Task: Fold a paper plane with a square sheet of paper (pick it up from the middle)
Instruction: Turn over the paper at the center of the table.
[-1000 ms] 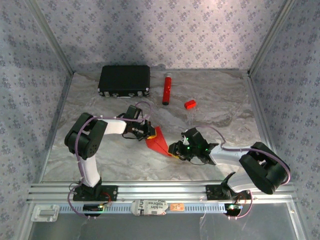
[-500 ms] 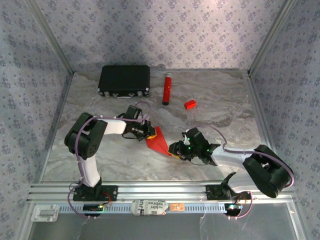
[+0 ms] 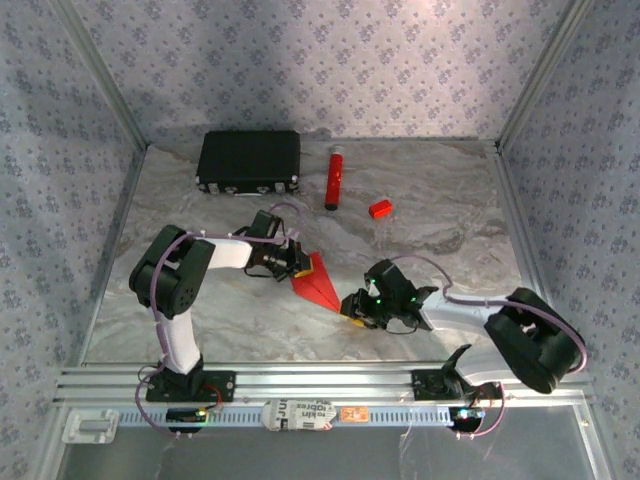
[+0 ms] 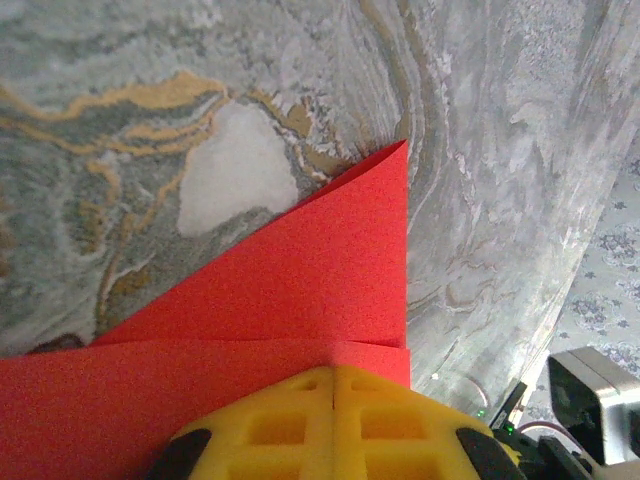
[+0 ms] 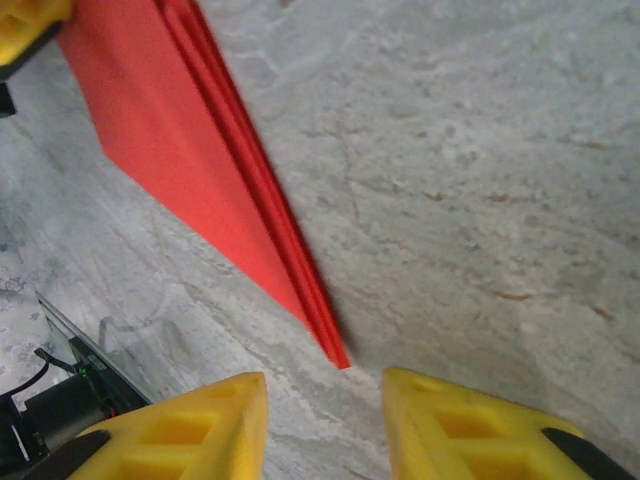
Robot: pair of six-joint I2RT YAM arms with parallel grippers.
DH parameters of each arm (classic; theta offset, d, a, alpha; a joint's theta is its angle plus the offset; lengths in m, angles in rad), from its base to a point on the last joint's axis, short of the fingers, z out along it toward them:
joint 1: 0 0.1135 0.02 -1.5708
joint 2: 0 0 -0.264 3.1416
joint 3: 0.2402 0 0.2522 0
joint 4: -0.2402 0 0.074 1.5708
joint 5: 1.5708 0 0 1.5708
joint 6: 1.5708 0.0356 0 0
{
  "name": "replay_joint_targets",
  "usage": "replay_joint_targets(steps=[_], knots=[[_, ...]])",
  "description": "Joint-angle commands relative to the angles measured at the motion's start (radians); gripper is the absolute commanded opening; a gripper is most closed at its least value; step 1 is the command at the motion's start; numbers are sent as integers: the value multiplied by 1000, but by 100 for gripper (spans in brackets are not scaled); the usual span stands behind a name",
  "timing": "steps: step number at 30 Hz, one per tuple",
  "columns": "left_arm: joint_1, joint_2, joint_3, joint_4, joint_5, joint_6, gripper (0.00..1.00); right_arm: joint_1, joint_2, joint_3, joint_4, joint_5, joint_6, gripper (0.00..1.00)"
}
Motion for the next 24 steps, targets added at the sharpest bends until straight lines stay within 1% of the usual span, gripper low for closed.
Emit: replay_joint_targets(steps=[1, 4, 7, 13, 16, 19, 24], knots=[[9, 31, -31, -24, -31, -7, 1, 6, 50, 14, 96, -21, 3, 35], [12, 31, -33, -23, -29, -9, 1, 3, 80, 22, 141, -23, 10, 32], [13, 28, -37, -21, -31, -9, 1, 0, 78, 23, 164, -16, 14, 30], [12, 27, -38, -22, -28, -8, 1, -9, 71, 27, 180, 5, 0, 30], [13, 23, -40, -22, -30, -9, 1, -13, 61, 36, 155, 26, -18, 30], [12, 21, -41, -21, -28, -9, 1, -21, 60, 38, 165, 20, -29, 30], [13, 17, -41, -22, -28, -10, 1, -31, 61, 49, 161, 15, -51, 27]])
